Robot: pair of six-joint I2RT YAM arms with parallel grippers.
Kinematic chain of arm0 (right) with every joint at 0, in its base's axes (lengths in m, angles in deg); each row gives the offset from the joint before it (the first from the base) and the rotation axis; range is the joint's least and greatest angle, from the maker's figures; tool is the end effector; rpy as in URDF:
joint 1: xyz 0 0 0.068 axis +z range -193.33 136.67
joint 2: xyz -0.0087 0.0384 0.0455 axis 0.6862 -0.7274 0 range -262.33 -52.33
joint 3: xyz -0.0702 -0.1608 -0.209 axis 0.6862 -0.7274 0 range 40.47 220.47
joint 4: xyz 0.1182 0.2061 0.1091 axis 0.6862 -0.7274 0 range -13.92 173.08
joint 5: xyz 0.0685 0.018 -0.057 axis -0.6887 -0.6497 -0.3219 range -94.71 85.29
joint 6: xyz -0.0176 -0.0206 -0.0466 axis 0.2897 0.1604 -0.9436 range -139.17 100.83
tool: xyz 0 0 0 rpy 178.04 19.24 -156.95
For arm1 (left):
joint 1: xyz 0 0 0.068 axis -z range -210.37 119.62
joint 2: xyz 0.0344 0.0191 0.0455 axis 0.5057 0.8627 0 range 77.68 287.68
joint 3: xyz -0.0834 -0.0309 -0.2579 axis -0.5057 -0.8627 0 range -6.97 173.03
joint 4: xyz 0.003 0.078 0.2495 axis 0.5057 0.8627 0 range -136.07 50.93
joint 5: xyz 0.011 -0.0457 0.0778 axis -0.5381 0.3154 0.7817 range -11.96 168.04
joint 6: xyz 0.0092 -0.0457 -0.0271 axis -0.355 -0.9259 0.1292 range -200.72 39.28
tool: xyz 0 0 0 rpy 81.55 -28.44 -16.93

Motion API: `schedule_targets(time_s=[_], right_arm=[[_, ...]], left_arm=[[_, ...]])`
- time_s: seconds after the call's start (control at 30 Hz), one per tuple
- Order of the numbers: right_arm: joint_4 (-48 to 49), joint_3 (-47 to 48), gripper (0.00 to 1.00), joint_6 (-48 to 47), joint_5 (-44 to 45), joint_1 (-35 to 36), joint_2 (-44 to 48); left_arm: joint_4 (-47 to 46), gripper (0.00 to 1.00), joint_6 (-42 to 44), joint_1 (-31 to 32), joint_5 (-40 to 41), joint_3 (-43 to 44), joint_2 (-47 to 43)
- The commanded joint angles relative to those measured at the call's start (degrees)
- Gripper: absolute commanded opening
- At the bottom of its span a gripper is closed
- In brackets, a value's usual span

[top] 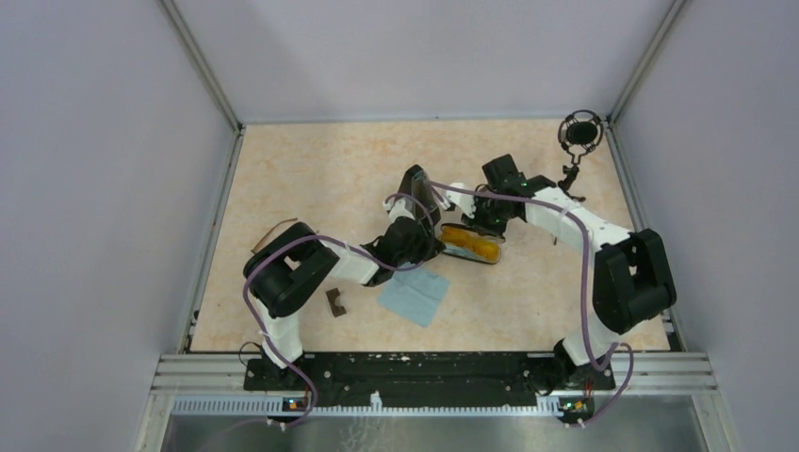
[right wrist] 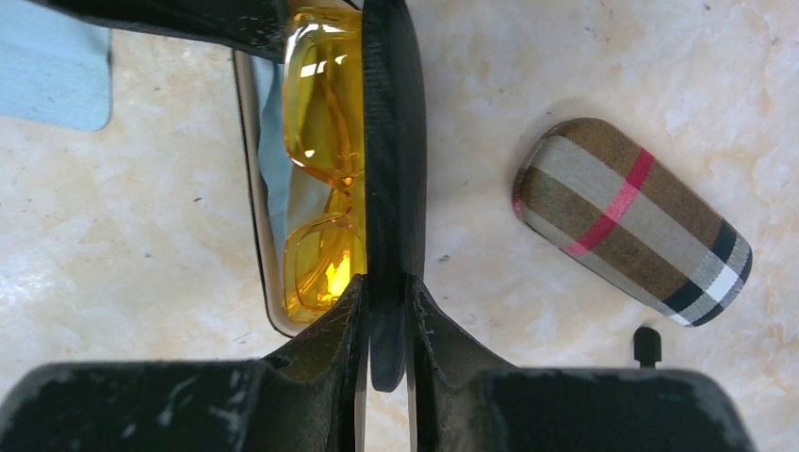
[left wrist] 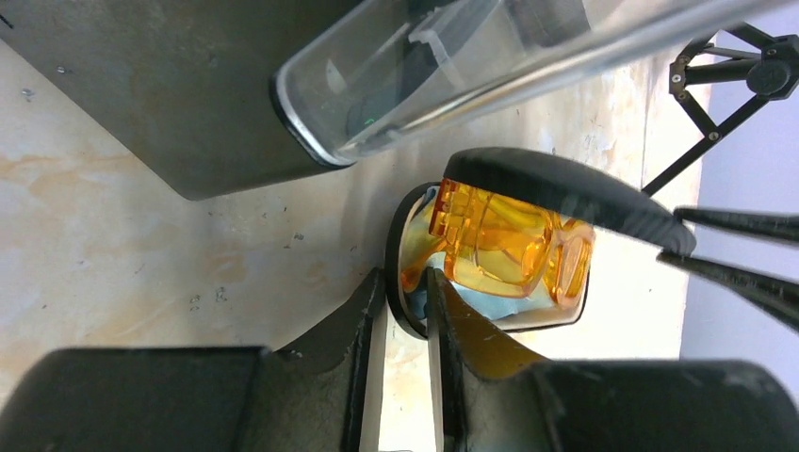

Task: Organize the sunglasses
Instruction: Close the sunglasses case at the center of the board.

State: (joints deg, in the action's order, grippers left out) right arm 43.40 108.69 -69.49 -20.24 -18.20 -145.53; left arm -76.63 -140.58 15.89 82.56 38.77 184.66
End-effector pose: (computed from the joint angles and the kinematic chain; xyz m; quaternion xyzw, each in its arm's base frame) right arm 0.2934 0.1482 0.2303 -0.6150 0.7465 0.0813 0.2408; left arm 0.2520 -0.2594 0.1242 -0.1220 0.8599 -0.3747 0.3246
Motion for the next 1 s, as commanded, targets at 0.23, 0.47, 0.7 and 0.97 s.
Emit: schedule_targets(time_s=[0.23, 0.47, 0.7, 0.97], right_arm=[[2.0, -11.8, 0.18, 7.3, -8.7, 6.0, 4.9], [2.7, -13.6, 0.26, 8.5, -8.9, 6.4, 5.3], [1.7, -12.9, 0.3, 9.4, -8.6, 6.4, 7.2], [0.8, -8.5, 0.51, 8.3, -5.6, 6.3, 13.0]], left_arm=[[-5.1, 0.25, -0.9, 0.3, -2.4, -2.7, -0.7], [-8.9, 0.25, -1.5, 0.4, -2.7, -6.4, -3.6], [-8.7, 0.27, -0.6, 0.3, -3.8, -8.0, -6.3], [-6.6, 0.28, 0.8, 0.5, -4.1, -8.6, -8.4]])
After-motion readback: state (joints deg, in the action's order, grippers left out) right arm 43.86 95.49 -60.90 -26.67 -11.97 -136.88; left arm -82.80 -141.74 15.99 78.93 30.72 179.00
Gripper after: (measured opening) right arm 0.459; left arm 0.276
